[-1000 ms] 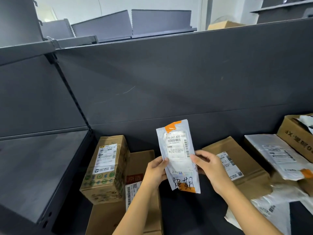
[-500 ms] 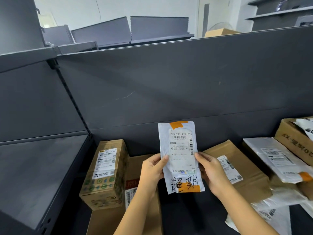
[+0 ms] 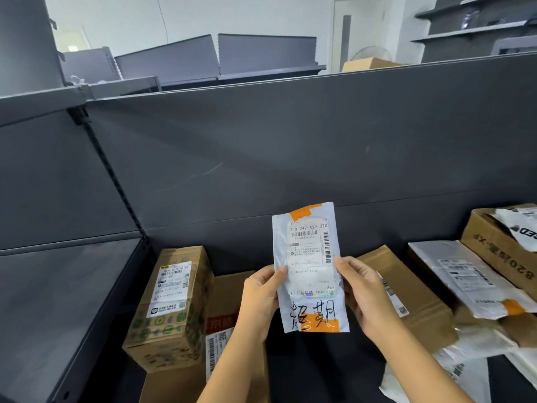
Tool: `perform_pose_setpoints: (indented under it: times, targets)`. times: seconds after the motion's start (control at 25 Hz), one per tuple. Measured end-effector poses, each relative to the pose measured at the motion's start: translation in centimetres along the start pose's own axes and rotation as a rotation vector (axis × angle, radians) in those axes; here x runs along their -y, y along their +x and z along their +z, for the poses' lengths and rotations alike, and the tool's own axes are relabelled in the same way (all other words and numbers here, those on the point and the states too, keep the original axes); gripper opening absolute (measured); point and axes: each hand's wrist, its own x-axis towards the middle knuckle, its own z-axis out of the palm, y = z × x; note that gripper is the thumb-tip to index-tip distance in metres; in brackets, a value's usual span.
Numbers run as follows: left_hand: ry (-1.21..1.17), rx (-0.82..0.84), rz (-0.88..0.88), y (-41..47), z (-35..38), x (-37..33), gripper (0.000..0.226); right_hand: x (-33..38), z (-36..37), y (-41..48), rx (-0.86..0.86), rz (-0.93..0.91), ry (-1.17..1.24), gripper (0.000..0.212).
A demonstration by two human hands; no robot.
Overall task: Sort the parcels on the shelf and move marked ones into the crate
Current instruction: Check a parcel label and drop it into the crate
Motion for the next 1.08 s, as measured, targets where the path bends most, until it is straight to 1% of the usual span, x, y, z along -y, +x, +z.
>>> perform_pose_setpoints:
  times: [0.24,0.4,0.56,0.84,1.08]
  targets:
    - [0.170,0.030,0.074,-0.1,1.2,0.4,0.015,-1.0,-2.0,0.1,-0.110,0.085,0.019,0.016]
    - [0.196,0.064,0.022,-0.1,2.5,1.5,0.015,-1.6,-3.6,-0.7,-0.183,0.089,0.016,0.019]
    - [0.206,0.123,-0.036,0.0,3.5,2.9,0.016,-1.8,-5.5,-2.1,-0.266,0.072,0.012,0.016]
    - [0.260,0.352,-0.184,-0.8,8.0,7.4,0.017,-3.9,-11.0,-8.3,-0.479,0.092,0.072,0.017]
    - [0.368,0.614,-0.363,-3.3,13.1,13.5,0.019,-7.5,-16.3,-15.7,-0.782,0.128,0.127,0.017]
